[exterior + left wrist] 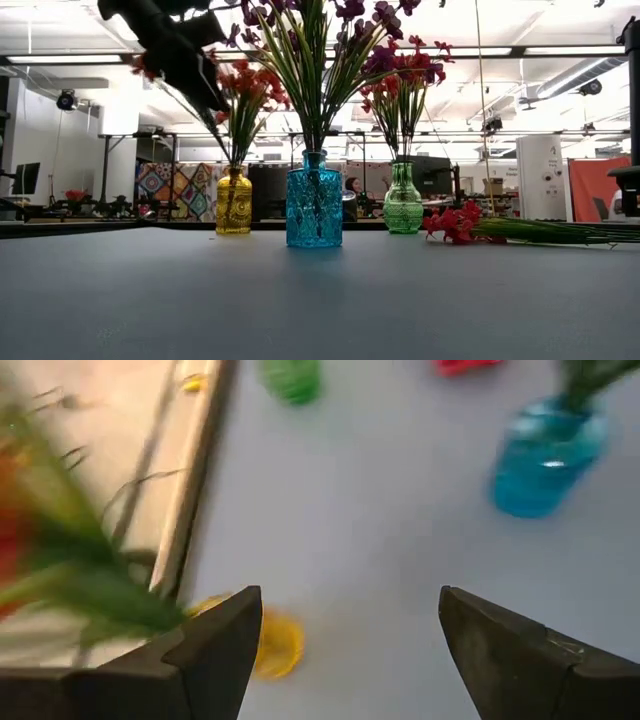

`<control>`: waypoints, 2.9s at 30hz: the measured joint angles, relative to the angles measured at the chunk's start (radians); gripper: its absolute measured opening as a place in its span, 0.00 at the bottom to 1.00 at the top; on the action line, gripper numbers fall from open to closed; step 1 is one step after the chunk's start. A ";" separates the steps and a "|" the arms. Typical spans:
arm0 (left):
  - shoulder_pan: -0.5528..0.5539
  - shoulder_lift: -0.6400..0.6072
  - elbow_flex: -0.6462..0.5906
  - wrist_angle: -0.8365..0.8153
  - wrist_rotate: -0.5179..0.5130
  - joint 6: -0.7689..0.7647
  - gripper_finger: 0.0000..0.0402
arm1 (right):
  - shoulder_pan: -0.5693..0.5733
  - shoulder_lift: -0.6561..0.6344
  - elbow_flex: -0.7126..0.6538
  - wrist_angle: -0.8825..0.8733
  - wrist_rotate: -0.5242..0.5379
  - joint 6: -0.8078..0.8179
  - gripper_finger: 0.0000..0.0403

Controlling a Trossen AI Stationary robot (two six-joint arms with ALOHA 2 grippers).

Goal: Sort flowers into vase by color
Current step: Put the orange flower into the yellow vase

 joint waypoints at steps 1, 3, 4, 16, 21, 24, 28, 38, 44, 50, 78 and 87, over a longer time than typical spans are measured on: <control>0.000 0.010 0.000 0.007 0.018 0.013 0.71 | 0.000 0.000 0.000 0.000 0.000 -0.002 0.50; 0.001 0.032 0.000 0.030 0.017 0.029 0.71 | 0.000 0.000 0.000 0.000 0.000 -0.005 0.50; 0.004 0.046 0.000 0.037 0.016 0.036 0.71 | 0.000 0.000 0.000 0.000 0.000 -0.005 0.50; 0.007 0.213 0.000 0.010 0.013 0.071 0.71 | 0.000 0.000 0.000 -0.006 -0.002 -0.001 0.50; 0.007 0.253 0.000 -0.035 0.013 0.090 0.71 | 0.000 0.000 0.000 -0.006 -0.003 -0.001 0.50; 0.005 0.265 0.001 -0.103 0.012 0.069 0.71 | 0.000 0.000 0.000 -0.006 -0.003 0.000 0.50; 0.004 0.280 0.016 -0.193 0.012 0.028 0.71 | 0.000 0.000 0.000 -0.007 -0.005 -0.003 0.50; -0.023 0.276 0.073 -0.317 -0.015 0.000 0.71 | 0.000 0.000 0.000 -0.009 -0.005 -0.019 0.50; -0.024 0.275 0.117 -0.325 -0.014 0.015 0.71 | 0.000 0.000 0.000 -0.014 -0.005 -0.019 0.50; -0.024 0.270 0.146 -0.327 -0.013 0.058 0.71 | 0.000 0.000 0.000 -0.015 -0.005 -0.019 0.50; -0.030 0.135 0.348 -0.441 0.283 0.117 0.71 | 0.000 0.000 0.000 -0.034 -0.004 -0.018 0.50; -0.030 0.095 0.349 -0.379 0.320 0.143 0.71 | 0.000 0.000 0.000 -0.035 -0.004 -0.017 0.50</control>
